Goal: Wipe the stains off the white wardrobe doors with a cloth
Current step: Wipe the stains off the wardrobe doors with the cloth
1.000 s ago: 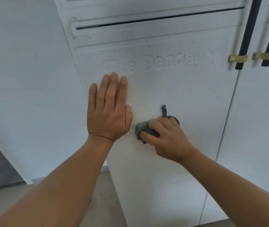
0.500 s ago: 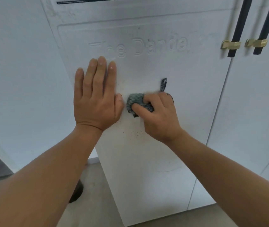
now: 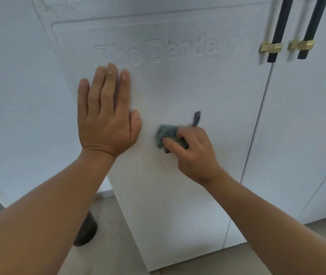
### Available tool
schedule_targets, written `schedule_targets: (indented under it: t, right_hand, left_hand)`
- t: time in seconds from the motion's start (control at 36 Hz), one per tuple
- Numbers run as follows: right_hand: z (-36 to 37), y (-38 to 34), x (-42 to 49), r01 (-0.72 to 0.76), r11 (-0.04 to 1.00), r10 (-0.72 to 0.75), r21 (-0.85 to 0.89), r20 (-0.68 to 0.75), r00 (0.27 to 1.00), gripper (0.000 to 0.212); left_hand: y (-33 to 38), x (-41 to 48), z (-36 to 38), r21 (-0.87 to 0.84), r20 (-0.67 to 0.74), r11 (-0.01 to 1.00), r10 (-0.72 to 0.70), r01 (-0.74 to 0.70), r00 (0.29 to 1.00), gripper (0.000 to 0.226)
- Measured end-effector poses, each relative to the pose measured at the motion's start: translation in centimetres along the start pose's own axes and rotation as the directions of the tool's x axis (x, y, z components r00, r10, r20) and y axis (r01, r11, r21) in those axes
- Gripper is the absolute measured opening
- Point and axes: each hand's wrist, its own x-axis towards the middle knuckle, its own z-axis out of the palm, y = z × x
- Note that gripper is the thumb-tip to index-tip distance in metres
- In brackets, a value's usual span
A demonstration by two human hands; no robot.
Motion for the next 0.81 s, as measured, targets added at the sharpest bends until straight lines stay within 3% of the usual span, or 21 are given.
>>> schedule_targets:
  t: [0.06, 0.14, 0.22, 0.28, 0.39, 0.44, 0.5, 0.56, 0.58, 0.69, 0.72, 0.81]
  right_hand:
    - [-1.0, 1.1, -0.9, -0.294, 0.954, 0.300, 0.059, -0.138, 0.944, 0.015]
    - [-2.6, 4.3, -3.0, -0.592, 0.801, 0.581, 0.086, -0.344, 0.737, 0.033]
    - [-3.4, 6.9, -4.4, -0.809, 0.564, 0.796, 0.165, -0.368, 0.481, 0.041]
    - [-3.1, 7.1, -5.3, -0.876, 0.451, 0.859, 0.174, -0.349, 0.373, 0.045]
    - [-1.2, 5.2, -5.9, -0.850, 0.495, 0.839, 0.178, -0.351, 0.415, 0.045]
    - [-0.2, 3.3, -5.7, -0.804, 0.575, 0.796, 0.150, -0.327, 0.509, 0.042]
    - [0.4, 2.2, -6.2, -0.721, 0.688, 0.712, 0.086, -0.272, 0.647, 0.038]
    - [0.4, 2.8, -6.9, -0.672, 0.739, 0.662, 0.049, -0.236, 0.711, 0.037]
    - [0.3, 3.4, -7.2, -0.693, 0.718, 0.686, 0.068, -0.241, 0.687, 0.038]
    - [0.3, 4.1, -6.4, -0.854, 0.475, 0.856, 0.213, -0.336, 0.392, 0.041]
    - [0.5, 3.3, -6.1, -0.851, 0.490, 0.842, 0.191, -0.357, 0.404, 0.039]
    - [1.4, 0.9, -6.7, -0.705, 0.705, 0.692, 0.073, -0.290, 0.661, 0.032]
  left_hand:
    - [0.0, 0.0, 0.0, 0.015, -0.003, 1.000, -0.002, 0.002, 1.000, 0.064]
    - [-0.1, 0.0, 0.1, 0.017, -0.002, 1.000, -0.003, 0.003, 1.000, 0.064]
    - [0.0, 0.0, 0.1, 0.005, -0.001, 1.000, -0.005, 0.005, 1.000, 0.065]
    - [0.0, -0.1, 0.1, 0.003, -0.003, 1.000, -0.006, 0.006, 1.000, 0.065]
    - [0.0, -0.1, 0.1, -0.001, 0.001, 1.000, -0.010, 0.010, 1.000, 0.065]
    - [0.0, -0.1, 0.1, 0.002, 0.002, 1.000, -0.010, 0.010, 1.000, 0.065]
    - [0.0, -0.1, 0.1, -0.003, 0.000, 1.000, -0.010, 0.010, 1.000, 0.064]
    - [0.0, -0.1, 0.1, -0.003, -0.003, 1.000, -0.013, 0.013, 1.000, 0.064]
    - [0.0, -0.1, 0.1, 0.001, -0.003, 1.000, -0.013, 0.013, 1.000, 0.064]
    - [0.0, -0.1, 0.1, 0.007, -0.008, 1.000, -0.013, 0.013, 1.000, 0.064]
    - [0.0, -0.1, 0.1, 0.009, -0.009, 1.000, -0.011, 0.011, 1.000, 0.064]
    - [0.0, -0.1, 0.1, 0.013, -0.007, 1.000, -0.011, 0.011, 1.000, 0.064]
